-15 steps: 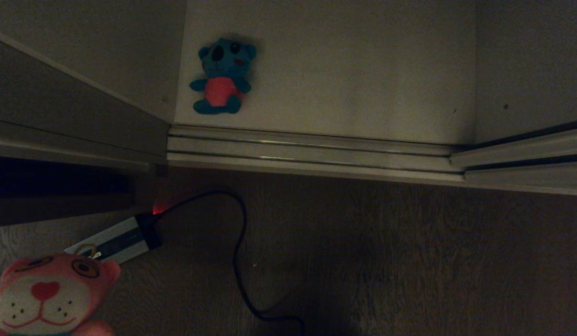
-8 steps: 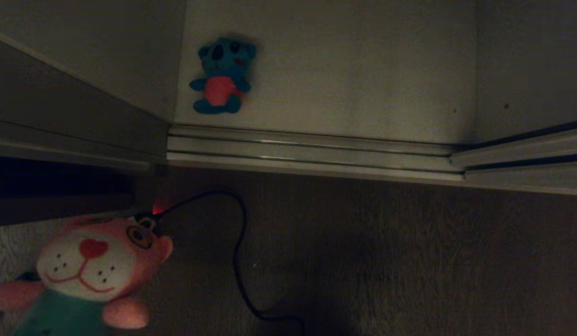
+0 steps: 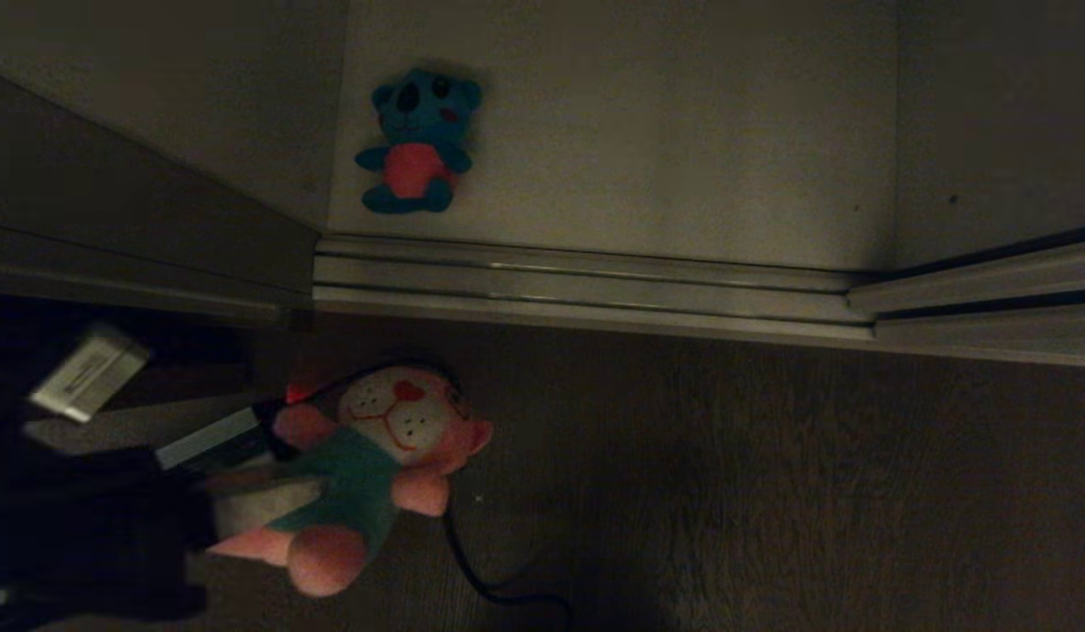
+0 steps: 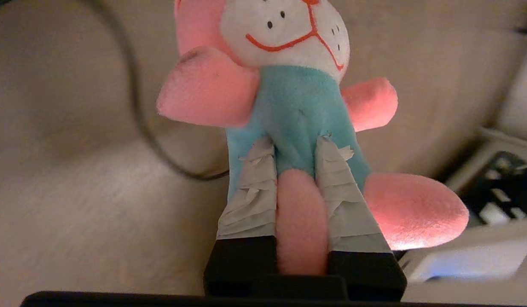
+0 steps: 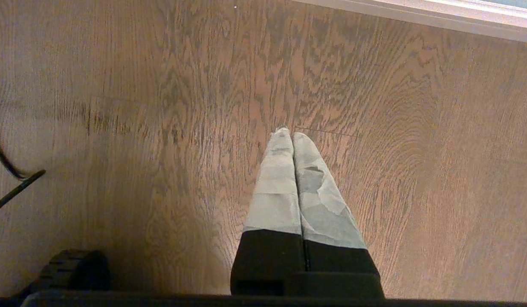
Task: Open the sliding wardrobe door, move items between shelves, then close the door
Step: Place the pink doll on the lower shelf
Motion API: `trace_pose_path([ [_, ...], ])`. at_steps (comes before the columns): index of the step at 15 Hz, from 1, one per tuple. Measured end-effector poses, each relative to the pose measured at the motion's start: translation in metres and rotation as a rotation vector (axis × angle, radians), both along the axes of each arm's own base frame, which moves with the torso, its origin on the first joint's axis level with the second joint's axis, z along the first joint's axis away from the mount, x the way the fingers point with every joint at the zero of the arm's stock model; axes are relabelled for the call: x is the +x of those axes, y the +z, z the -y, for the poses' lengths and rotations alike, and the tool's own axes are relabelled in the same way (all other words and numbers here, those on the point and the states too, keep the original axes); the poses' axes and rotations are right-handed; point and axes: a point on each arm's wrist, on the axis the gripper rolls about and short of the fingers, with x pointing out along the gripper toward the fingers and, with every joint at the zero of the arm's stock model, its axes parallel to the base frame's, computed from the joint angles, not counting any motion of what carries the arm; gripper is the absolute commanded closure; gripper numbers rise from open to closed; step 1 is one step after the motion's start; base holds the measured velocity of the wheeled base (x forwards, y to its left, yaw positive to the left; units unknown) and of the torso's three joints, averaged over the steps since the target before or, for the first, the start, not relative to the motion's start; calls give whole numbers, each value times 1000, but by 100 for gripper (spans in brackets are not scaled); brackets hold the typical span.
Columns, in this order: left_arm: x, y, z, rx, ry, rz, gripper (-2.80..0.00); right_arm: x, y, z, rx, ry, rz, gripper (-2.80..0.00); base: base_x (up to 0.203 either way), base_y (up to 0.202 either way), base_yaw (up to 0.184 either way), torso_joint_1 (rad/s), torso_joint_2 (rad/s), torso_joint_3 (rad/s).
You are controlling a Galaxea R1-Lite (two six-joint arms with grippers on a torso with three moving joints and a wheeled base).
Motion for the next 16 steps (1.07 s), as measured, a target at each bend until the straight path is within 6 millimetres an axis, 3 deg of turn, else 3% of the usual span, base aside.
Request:
trace_pose_path([
  [5, 75, 27, 65, -17, -59, -23, 0, 0, 0, 0, 0, 0, 0, 0, 0, 0, 0, 0, 0, 0],
  [9, 124, 42, 107, -70, 74, 81, 0, 0, 0, 0, 0, 0, 0, 0, 0, 0, 0, 0, 0, 0],
  [12, 156, 50, 125, -117, 211, 226, 0, 0, 0, 0, 0, 0, 0, 0, 0, 0, 0, 0, 0, 0],
  [16, 177, 67, 141, -209, 231, 367, 0, 0, 0, 0, 0, 0, 0, 0, 0, 0, 0, 0, 0, 0],
])
